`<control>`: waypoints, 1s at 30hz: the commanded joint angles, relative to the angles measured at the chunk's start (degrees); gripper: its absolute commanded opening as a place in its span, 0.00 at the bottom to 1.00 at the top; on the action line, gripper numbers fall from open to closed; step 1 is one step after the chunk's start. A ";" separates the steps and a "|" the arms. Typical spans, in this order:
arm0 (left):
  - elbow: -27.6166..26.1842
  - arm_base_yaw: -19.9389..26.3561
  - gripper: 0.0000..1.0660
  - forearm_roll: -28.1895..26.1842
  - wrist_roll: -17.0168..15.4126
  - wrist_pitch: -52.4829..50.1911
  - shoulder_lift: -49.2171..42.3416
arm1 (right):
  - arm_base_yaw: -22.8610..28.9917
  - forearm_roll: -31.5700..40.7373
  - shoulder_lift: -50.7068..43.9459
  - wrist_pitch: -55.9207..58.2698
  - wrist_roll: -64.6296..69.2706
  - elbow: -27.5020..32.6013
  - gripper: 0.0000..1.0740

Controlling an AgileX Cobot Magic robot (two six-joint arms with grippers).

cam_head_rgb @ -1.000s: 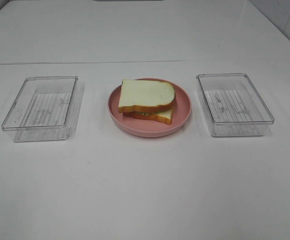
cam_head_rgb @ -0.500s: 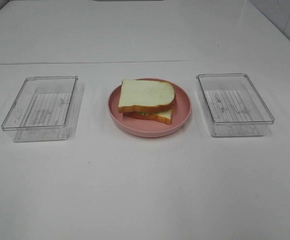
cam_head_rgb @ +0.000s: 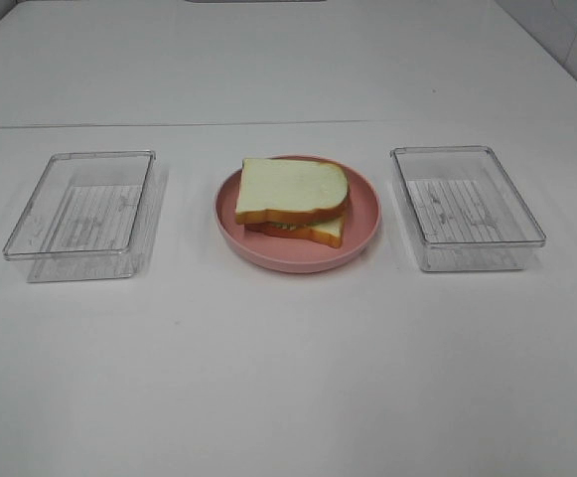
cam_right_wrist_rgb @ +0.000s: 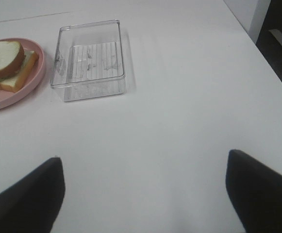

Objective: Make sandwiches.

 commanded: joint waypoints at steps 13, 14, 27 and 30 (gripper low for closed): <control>0.23 0.06 0.92 0.23 -0.23 -0.34 -1.03 | -0.06 5.39 -1.83 -0.74 -7.51 0.17 0.79; 0.23 0.06 0.92 0.23 -0.23 -0.34 -1.03 | -0.06 5.39 -1.83 -0.74 -7.51 0.17 0.79; 0.23 0.06 0.92 0.23 -0.23 -0.34 -1.03 | -0.06 5.39 -1.83 -0.80 -7.51 0.17 0.79; 0.23 0.06 0.92 0.23 -0.23 -0.34 -1.03 | -0.06 5.39 -1.83 -0.80 -7.51 0.17 0.79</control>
